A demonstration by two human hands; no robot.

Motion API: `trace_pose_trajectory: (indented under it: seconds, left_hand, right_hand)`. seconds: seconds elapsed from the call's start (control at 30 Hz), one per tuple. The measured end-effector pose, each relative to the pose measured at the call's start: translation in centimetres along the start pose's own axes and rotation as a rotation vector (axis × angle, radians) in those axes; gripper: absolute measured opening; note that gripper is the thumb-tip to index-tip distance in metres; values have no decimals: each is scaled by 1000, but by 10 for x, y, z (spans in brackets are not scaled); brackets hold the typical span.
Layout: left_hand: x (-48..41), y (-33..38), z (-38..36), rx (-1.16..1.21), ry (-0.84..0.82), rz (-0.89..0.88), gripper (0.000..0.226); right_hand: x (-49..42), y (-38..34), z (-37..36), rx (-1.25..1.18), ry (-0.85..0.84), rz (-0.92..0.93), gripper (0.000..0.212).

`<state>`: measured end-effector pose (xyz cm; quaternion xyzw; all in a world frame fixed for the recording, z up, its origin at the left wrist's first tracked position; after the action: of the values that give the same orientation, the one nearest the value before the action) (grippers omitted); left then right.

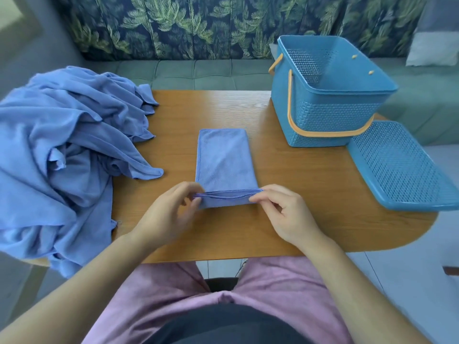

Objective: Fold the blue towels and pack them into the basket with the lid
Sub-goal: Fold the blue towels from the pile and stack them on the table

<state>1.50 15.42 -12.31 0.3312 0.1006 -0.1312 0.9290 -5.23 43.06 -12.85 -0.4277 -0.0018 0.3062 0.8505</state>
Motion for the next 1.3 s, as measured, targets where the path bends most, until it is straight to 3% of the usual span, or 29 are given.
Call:
trace_pose_trajectory:
  seconds: [0.13,0.37,0.63,0.77,0.83,0.93,1.0,1.07,1.17,1.3]
  left_hand:
    - [6,25,15,109,5,-77,18]
    - [-43,13,23,154,57,144,16]
    - [-109,-47,5,40,34,328,32]
    - [-119,-69,-10,-125,-89,435,41]
    - [-116,-68,-16,-208,-75,488,40]
    - [-115,-51,-19,-351,26,339,47]
    - [-116,-38,-26,-350,-21,250,65]
    - [-112,-34,-39,-345,-133,256,75]
    - [-99,-41,-53,-349,-177,285,76]
    - [-98,-47,-50,-371,-182,277,77]
  right_hand:
    - [9,-25,20,-79,11,31,30]
    - [-53,-17,23,-52,-49,-13,21]
    - [-151,24,-3,102,-244,-166,37]
    - [-163,37,-20,346,-377,-277,51]
    - [-158,37,-24,425,-441,-330,55]
    - [-153,23,-27,536,-340,-244,56]
    - [-148,11,-36,554,-282,-172,56]
    - [-139,12,-51,579,-316,-144,56]
    - [-124,25,-61,548,-361,-178,60]
    - [-108,18,-59,642,-250,-97,60]
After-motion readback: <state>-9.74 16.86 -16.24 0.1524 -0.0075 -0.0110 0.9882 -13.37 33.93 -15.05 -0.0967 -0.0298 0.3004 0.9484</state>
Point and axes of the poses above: each hand's wrist, its own x-axis away from the middle knuckle, its own z-axis out of the back of the hand, y = z × x, the point moved 1 cm from there along -x, towards the middle knuckle, and after that the axes turned 6 degrees about -y, right-handed, at the moved point
